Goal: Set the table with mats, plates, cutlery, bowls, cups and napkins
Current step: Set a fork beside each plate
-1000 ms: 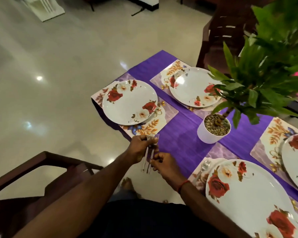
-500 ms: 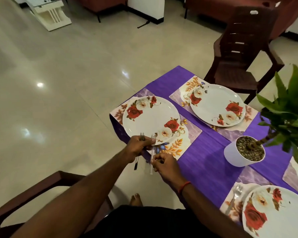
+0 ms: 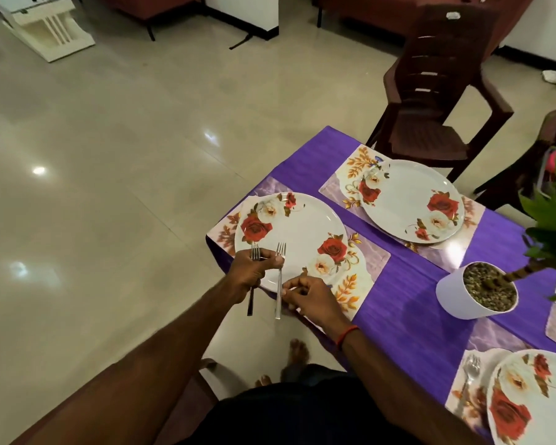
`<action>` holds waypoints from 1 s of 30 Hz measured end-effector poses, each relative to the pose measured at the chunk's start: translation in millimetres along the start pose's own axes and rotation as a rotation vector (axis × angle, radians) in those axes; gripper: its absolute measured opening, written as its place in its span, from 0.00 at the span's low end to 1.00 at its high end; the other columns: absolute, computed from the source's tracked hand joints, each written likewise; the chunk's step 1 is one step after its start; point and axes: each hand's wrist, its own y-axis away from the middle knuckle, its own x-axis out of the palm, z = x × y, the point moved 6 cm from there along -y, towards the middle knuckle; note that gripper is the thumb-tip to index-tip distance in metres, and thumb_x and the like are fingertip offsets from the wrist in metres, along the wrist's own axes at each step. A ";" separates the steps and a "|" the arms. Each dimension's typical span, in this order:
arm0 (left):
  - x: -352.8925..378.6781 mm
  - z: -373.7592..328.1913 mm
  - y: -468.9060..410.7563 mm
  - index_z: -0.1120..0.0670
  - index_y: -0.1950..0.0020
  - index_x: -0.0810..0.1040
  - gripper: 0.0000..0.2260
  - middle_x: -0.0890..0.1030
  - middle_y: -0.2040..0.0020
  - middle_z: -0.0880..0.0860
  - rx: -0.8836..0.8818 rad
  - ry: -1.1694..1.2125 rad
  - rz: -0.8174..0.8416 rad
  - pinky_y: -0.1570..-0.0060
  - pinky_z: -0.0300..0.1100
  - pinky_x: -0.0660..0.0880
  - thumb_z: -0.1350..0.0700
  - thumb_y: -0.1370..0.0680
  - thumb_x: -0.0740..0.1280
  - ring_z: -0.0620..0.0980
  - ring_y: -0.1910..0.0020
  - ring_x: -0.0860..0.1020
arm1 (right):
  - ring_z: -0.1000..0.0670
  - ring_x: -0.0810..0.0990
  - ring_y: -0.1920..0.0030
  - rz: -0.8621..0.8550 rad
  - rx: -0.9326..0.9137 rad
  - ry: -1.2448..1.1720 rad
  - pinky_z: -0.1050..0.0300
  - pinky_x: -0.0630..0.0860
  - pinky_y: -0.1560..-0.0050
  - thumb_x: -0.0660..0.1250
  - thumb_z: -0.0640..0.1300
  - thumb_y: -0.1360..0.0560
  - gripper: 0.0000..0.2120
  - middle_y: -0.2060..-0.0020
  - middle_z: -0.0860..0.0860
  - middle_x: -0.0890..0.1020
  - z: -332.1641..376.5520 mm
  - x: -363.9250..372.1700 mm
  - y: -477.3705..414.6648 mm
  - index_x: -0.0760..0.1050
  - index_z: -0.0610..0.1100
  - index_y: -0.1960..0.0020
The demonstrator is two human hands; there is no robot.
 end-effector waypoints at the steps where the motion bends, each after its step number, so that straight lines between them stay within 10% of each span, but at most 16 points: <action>1: -2.3 -3.5 -5.8 0.59 0.51 0.85 0.09 0.86 0.59 0.56 0.000 -0.002 -0.009 0.75 0.36 0.61 0.56 0.27 0.78 0.44 0.75 0.63 | 0.53 0.83 0.65 -0.046 0.005 0.008 0.63 0.78 0.63 0.73 0.42 0.24 0.03 0.61 0.48 0.85 0.2 -8.9 -6.3 0.82 0.44 0.51; 10: -38.7 -39.3 -65.4 0.58 0.55 0.84 0.07 0.84 0.58 0.65 -0.035 -0.073 -0.109 0.77 0.36 0.59 0.58 0.28 0.79 0.44 0.75 0.63 | 0.40 0.75 0.37 -0.514 0.179 0.369 0.46 0.77 0.45 0.73 0.50 0.25 0.22 0.37 0.43 0.75 -39.2 -96.1 -70.4 0.72 0.48 0.34; 20: -62.1 -52.6 -120.1 0.58 0.47 0.85 0.10 0.81 0.63 0.55 -0.118 0.023 -0.231 0.76 0.36 0.61 0.56 0.25 0.77 0.43 0.78 0.64 | 0.40 0.81 0.42 -0.533 0.225 0.100 0.42 0.80 0.43 0.65 0.38 0.20 0.18 0.42 0.44 0.82 -55.8 -100.7 -86.6 0.69 0.46 0.31; 24: -58.5 -63.4 -136.6 0.59 0.48 0.85 0.08 0.84 0.64 0.54 -0.123 -0.015 -0.164 0.77 0.36 0.71 0.58 0.25 0.76 0.48 0.72 0.79 | 0.39 0.80 0.41 -0.577 0.280 0.140 0.43 0.79 0.42 0.65 0.33 0.21 0.20 0.41 0.42 0.81 -62.0 -105.5 -85.8 0.70 0.44 0.31; 30: -61.1 -73.7 -159.7 0.65 0.46 0.83 0.09 0.82 0.70 0.50 -0.111 -0.084 -0.011 0.79 0.31 0.69 0.62 0.24 0.74 0.42 0.78 0.76 | 0.38 0.78 0.40 -0.660 0.378 0.225 0.43 0.77 0.41 0.64 0.37 0.21 0.20 0.39 0.42 0.79 -56.8 -101.7 -76.9 0.70 0.47 0.31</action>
